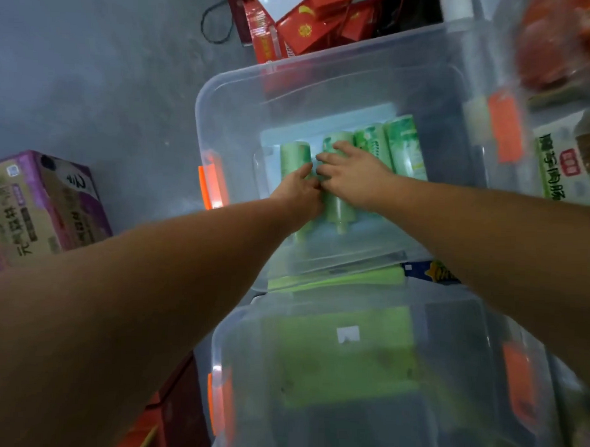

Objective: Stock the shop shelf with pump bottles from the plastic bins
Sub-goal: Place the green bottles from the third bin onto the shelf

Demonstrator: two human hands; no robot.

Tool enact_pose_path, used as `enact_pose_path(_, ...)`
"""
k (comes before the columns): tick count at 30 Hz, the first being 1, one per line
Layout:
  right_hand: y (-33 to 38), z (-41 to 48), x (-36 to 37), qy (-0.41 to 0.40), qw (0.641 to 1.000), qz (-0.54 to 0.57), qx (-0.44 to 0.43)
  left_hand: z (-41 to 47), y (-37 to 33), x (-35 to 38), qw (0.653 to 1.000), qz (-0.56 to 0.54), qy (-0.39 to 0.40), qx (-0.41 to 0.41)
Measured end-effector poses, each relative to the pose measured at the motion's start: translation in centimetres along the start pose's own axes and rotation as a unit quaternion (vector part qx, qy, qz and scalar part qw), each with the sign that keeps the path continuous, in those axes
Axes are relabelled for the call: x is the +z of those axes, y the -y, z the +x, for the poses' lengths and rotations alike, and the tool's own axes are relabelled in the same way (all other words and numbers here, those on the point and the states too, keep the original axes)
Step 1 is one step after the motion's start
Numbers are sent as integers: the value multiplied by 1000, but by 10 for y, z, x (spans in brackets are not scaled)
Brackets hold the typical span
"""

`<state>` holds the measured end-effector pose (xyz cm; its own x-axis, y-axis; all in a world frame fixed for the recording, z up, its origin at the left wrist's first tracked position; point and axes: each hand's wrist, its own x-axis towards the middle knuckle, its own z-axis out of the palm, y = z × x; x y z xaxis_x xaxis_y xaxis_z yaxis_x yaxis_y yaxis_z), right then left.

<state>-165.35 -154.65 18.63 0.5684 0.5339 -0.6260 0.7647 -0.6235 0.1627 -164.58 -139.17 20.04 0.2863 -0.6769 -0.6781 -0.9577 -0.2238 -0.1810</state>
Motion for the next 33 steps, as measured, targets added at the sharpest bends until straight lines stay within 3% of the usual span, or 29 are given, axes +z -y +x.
enact_pose_path(9, 7, 4, 17, -115, 992, 5, 61, 1, 1, 10, 999, -4, -39, 1)
enact_pose_path(14, 0, -39, -7, -174, 972, 133, 87, -29, 13, -1, 986, -146, -75, -20)
enact_pose_path(17, -8, -81, -30, -126, 950, 244, 148, -60, 19, -15, 955, -270, -106, -56)
enact_pose_path(21, -18, -135, -55, -173, 874, 398, 218, -106, 25, -44, 872, -441, -162, -137)
enact_pose_path(27, -24, -214, -114, -240, 709, 580, 321, -168, 34, -116, 639, -683, -243, -257)
enact_pose_path(30, -29, -250, -147, -281, 644, 633, 325, -194, 41, -156, 578, -721, -281, -260)
enact_pose_path(33, -29, -292, -186, -305, 604, 668, 309, -228, 43, -205, 528, -747, -322, -244)
